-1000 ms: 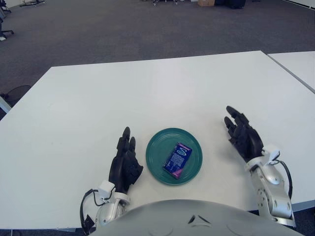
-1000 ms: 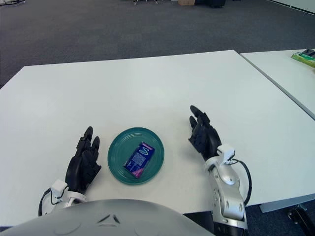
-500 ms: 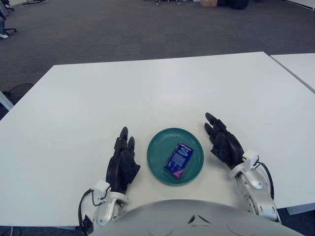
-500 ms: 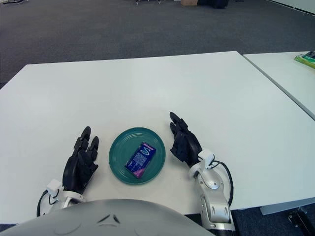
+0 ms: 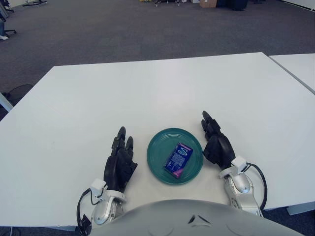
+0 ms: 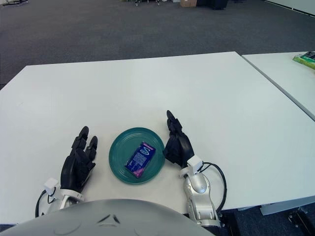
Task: Put the gum into the plate.
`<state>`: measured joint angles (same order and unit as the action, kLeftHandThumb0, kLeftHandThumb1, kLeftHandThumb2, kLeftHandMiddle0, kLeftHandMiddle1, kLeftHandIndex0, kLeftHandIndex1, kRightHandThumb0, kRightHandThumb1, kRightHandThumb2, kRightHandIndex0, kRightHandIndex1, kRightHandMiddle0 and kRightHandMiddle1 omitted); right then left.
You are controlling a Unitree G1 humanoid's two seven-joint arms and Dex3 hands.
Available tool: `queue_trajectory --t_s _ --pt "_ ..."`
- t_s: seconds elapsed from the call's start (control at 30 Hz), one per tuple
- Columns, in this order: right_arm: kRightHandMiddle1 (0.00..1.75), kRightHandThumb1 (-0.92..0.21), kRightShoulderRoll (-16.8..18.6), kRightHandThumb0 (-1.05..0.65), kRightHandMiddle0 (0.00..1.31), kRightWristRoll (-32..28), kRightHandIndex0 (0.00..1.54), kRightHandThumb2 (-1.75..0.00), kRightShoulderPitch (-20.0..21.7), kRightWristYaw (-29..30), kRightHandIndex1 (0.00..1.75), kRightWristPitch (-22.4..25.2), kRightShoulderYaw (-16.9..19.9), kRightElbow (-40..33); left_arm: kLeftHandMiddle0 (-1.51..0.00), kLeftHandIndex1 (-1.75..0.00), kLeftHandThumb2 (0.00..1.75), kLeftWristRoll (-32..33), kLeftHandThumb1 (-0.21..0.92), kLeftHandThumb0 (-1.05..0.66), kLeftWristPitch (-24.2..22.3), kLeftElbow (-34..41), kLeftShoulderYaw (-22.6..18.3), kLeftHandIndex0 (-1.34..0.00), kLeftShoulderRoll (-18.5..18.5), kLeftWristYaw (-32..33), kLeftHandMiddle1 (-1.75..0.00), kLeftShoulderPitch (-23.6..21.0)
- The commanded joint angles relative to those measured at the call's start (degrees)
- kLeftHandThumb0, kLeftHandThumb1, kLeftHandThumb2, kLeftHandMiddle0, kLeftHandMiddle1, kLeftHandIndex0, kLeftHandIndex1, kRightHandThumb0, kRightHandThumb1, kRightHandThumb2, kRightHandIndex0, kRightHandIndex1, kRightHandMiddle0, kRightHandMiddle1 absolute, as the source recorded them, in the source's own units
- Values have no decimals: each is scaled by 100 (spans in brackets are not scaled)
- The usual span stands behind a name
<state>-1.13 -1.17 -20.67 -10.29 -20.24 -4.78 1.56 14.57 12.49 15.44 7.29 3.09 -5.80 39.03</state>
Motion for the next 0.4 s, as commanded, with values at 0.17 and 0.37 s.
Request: queue_trajectory --t_s 0.17,0.37 --pt "0 -92 52 -80 0 210 0 -114 -128 282 0 -174 -27 751 -4 -16 102 -223 92 -100 -45 -180 -93 0 -41 26 0 -43" --pt "0 -92 106 -79 0 215 0 -114 -111 426 0 -216 -28 790 -4 -15 104 -245 92 -100 -2 -215 -114 0 -23 18 0 -71"
